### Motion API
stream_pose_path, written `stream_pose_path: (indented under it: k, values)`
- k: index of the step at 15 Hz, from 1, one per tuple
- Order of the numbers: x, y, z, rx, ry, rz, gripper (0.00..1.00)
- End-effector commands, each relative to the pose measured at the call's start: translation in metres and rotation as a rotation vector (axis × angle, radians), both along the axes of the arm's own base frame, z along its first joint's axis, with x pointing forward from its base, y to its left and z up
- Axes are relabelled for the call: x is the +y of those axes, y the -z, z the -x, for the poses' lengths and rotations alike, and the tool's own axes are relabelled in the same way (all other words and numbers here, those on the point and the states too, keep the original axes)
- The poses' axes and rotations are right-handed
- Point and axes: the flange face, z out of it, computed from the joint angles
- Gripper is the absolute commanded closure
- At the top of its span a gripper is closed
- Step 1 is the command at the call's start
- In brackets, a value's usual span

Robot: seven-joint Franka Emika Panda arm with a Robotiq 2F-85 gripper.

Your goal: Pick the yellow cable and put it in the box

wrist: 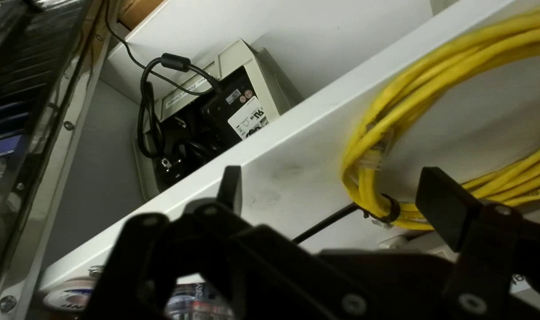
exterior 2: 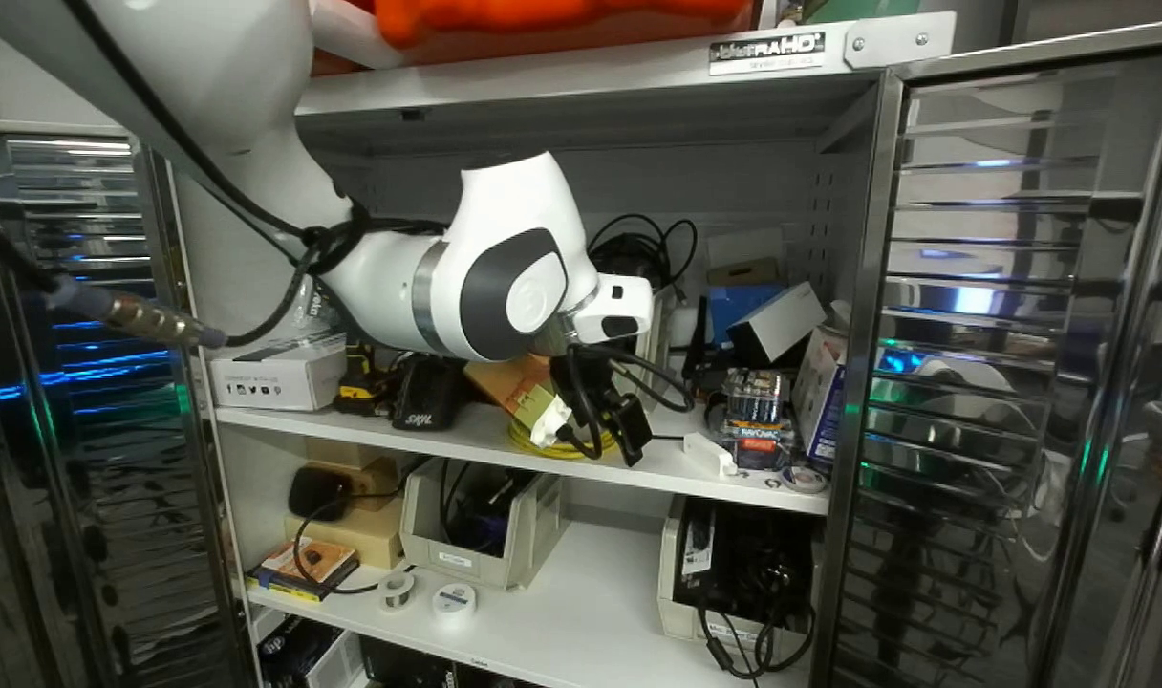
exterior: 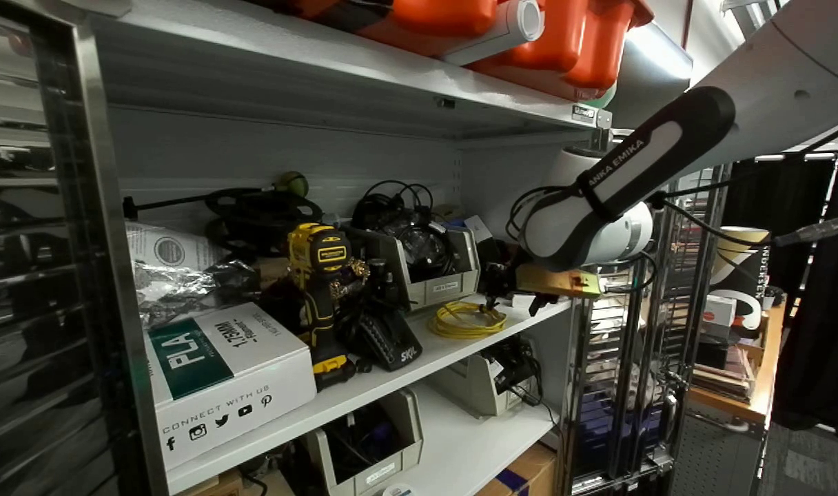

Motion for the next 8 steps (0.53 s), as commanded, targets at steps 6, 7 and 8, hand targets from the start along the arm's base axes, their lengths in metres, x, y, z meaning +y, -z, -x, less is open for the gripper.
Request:
stream_pose_path:
  k: [6, 7, 8]
  values:
    - [0.033, 0.009, -0.039, 0.015, -0.047, 0.037, 0.0]
    - [0.035, 0.009, -0.04, 0.028, -0.054, 0.046, 0.15]
    - [0.037, 0.008, -0.04, 0.038, -0.056, 0.051, 0.27]
